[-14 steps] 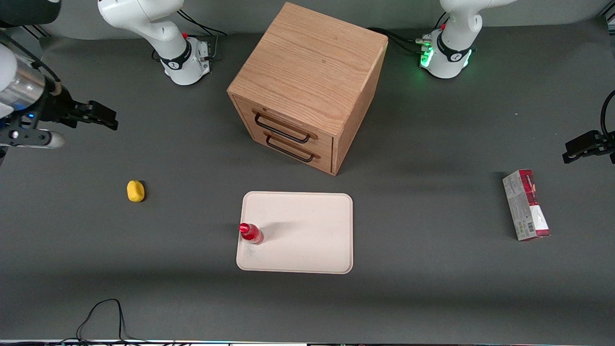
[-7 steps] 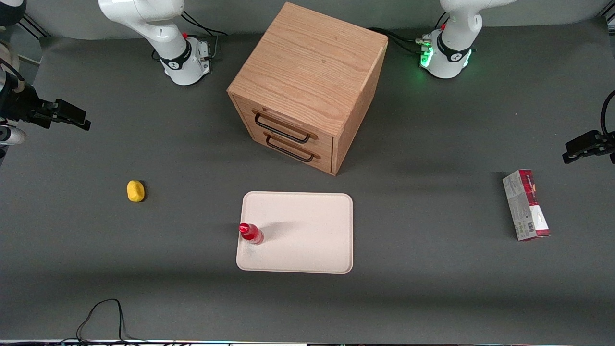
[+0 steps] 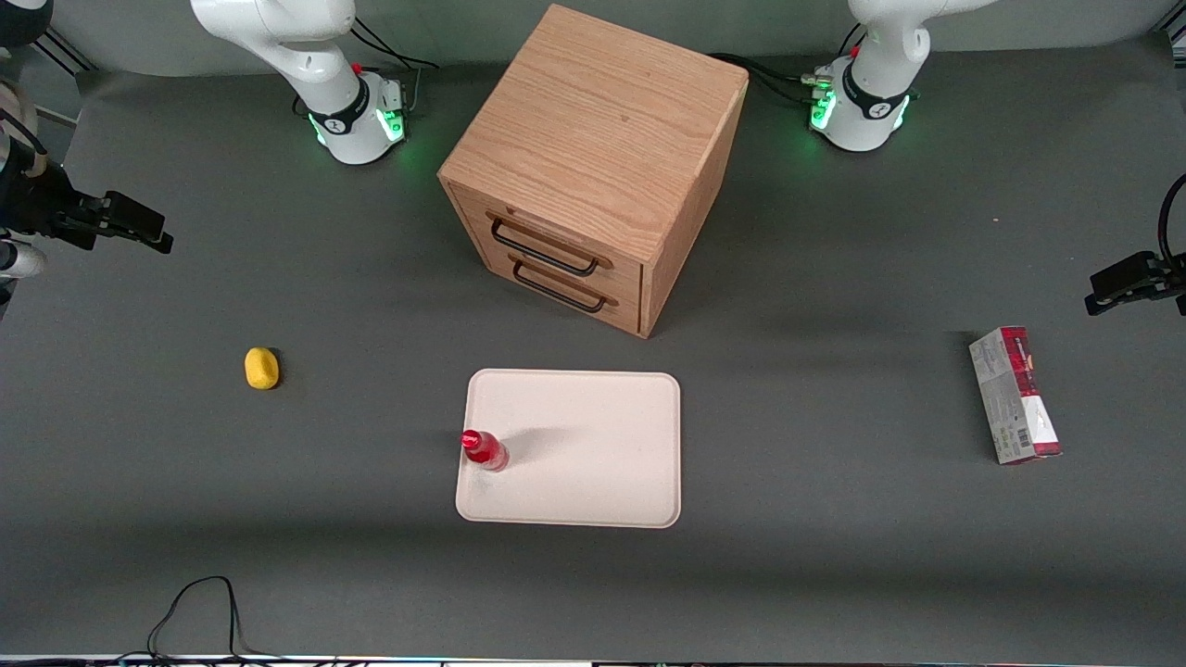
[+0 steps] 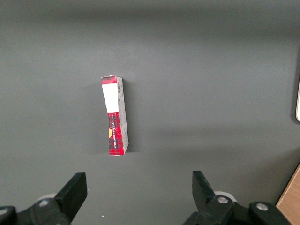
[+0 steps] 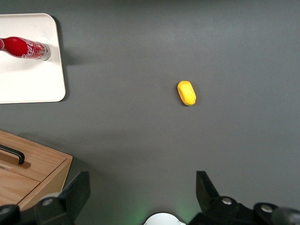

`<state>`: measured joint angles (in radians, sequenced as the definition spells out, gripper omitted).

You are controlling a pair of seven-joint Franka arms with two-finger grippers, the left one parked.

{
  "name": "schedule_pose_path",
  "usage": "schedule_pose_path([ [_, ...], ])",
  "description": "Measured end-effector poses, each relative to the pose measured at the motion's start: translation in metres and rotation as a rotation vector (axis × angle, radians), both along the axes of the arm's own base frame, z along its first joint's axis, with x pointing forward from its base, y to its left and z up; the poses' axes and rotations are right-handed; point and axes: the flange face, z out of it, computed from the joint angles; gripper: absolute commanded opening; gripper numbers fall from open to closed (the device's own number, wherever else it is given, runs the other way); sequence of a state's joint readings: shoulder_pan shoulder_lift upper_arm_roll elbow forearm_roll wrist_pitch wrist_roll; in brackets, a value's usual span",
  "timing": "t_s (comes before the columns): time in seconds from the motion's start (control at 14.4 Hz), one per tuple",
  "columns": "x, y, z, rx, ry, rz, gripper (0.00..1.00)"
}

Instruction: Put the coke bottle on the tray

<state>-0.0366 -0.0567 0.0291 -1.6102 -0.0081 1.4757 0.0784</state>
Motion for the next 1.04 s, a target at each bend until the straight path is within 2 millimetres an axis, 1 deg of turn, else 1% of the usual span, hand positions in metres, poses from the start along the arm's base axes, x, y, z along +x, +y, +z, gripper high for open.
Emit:
schedule_pose_path([
  [0.28, 0.000, -0.009, 0.001, 0.004, -0.004, 0.035, 1.00],
  [0.49, 0.000, -0.008, 0.000, 0.005, -0.004, 0.037, 1.00],
  [0.76, 0.000, -0.012, 0.000, 0.006, -0.004, 0.030, 1.00],
  [1.04, 0.000, -0.013, 0.000, 0.006, -0.004, 0.029, 1.00],
])
